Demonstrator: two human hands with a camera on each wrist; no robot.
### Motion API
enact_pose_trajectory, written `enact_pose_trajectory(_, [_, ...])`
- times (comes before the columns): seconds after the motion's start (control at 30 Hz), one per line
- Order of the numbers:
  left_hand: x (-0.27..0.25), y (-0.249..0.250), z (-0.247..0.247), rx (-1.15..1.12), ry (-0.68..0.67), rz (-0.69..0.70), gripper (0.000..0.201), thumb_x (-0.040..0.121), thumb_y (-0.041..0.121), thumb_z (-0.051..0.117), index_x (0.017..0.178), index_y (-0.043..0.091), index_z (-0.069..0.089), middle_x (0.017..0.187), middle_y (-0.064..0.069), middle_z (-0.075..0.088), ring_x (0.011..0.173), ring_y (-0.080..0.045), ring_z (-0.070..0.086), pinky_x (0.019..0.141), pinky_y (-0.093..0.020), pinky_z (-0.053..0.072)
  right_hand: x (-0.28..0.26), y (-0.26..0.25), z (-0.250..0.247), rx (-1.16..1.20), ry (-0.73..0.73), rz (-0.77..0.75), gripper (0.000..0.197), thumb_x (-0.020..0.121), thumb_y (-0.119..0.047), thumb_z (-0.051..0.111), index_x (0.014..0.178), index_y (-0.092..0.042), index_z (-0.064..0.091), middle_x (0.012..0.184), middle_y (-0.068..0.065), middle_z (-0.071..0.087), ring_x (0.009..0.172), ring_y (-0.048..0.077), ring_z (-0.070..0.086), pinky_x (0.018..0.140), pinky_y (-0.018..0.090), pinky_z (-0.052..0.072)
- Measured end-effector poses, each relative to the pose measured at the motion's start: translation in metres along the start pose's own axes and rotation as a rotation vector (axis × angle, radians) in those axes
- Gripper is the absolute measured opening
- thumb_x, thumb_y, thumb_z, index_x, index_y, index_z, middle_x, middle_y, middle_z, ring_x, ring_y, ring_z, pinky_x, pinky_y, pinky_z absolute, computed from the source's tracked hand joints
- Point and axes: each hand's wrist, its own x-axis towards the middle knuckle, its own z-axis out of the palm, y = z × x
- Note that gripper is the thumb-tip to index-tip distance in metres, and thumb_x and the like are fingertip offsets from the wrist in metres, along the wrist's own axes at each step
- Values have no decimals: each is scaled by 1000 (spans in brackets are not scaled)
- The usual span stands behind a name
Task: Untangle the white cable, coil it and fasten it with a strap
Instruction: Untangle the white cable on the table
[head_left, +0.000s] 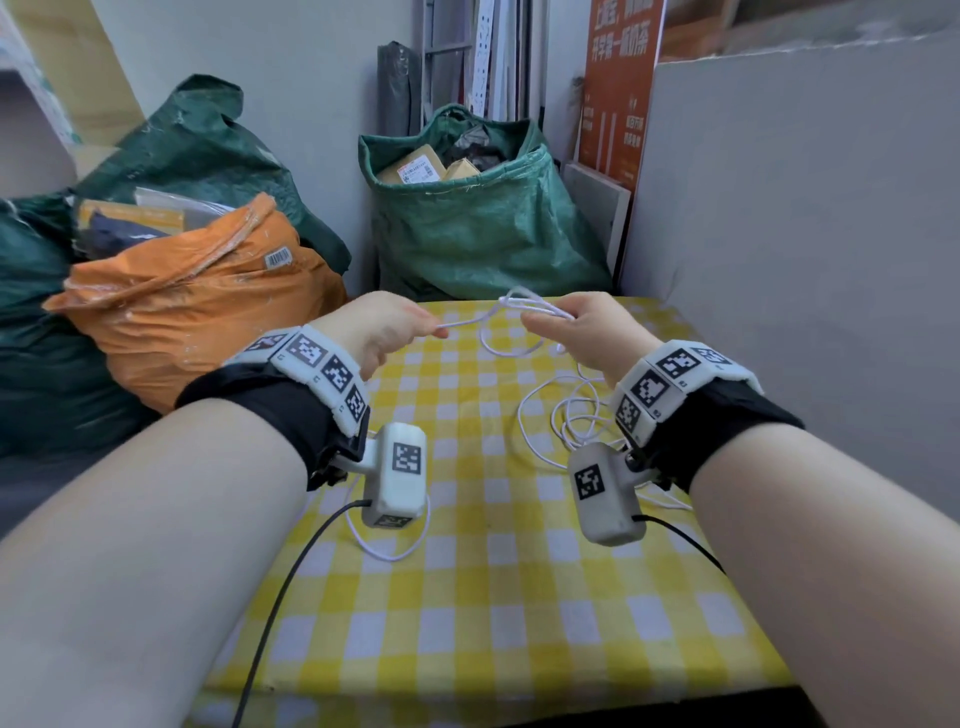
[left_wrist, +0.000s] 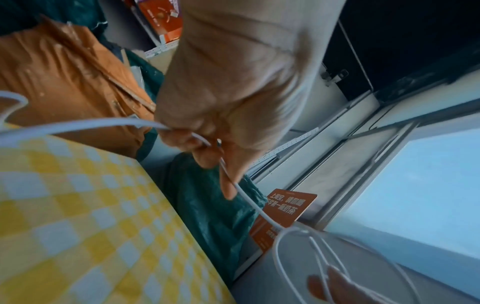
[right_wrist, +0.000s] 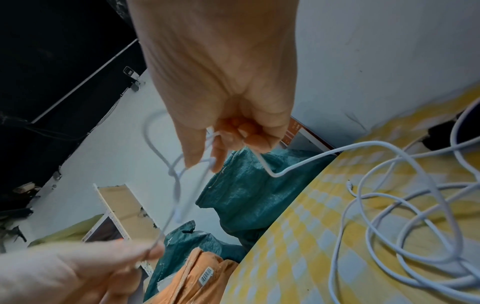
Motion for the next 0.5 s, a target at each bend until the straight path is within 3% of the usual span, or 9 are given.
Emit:
enact_pose_trajectory(0.03, [3, -5, -2, 41, 81, -23, 24, 93, 15, 57, 111, 3, 67, 126, -17, 55, 115, -30, 52, 93, -39, 43, 1, 1, -1, 1, 9, 8, 30, 87, -32, 64, 93, -3, 68, 58, -2, 40, 47, 12, 33, 46, 24, 27])
enact_pose_trajectory(0.07, [8, -9, -5, 73, 144, -52, 30, 92, 13, 58, 119, 0, 62, 133, -17, 53, 122, -31, 49, 93, -36, 41, 2, 3, 0, 3, 20, 18, 26, 85, -29, 66, 90, -4, 68, 57, -3, 40, 48, 12, 33, 47, 24, 27])
enact_pose_trajectory(0.17, [18, -26, -18, 305, 245, -171, 34, 96, 13, 51, 124, -7, 54, 129, -18, 56, 109, -30, 57, 78, -26, 45, 4, 4, -1, 25, 121, 48, 10, 82, -23, 67, 79, -14, 68, 58, -2, 48, 55, 15, 43, 54, 25, 37])
enact_pose_trajectory(0.27, [17, -41, -33, 651, 252, -262, 34, 101, 15, 38, 118, -7, 57, 119, -18, 60, 112, -33, 58, 89, -33, 46, 6, 8, -11, 36, 232, 72, 14, 81, -23, 63, 83, -12, 71, 66, 5, 53, 65, 18, 48, 66, 29, 41])
enact_pose_trajectory(0.33, [25, -52, -35, 677, 197, -269, 32, 99, 12, 41, 118, -7, 58, 113, -19, 61, 113, -34, 58, 87, -36, 46, 6, 7, -14, 60, 215, 74, 11, 81, -22, 62, 82, -14, 70, 63, 1, 51, 60, 16, 45, 66, 29, 41])
enact_pose_trajectory(0.43, [33, -53, -27, 512, 197, -166, 34, 95, 9, 46, 124, -6, 55, 128, -23, 56, 119, -38, 53, 96, -40, 43, 6, -1, -9, 96, 140, 48, 15, 83, -22, 61, 88, -11, 70, 62, -2, 48, 59, 14, 44, 66, 31, 41])
enact_pose_trajectory(0.5, [30, -38, -16, 444, 205, 14, 41, 95, 12, 47, 134, 3, 48, 139, -17, 48, 125, -33, 47, 97, -35, 42, 4, -9, -3, 99, 89, 27, 18, 87, -26, 56, 91, -14, 69, 61, -4, 46, 61, 14, 45, 68, 32, 42])
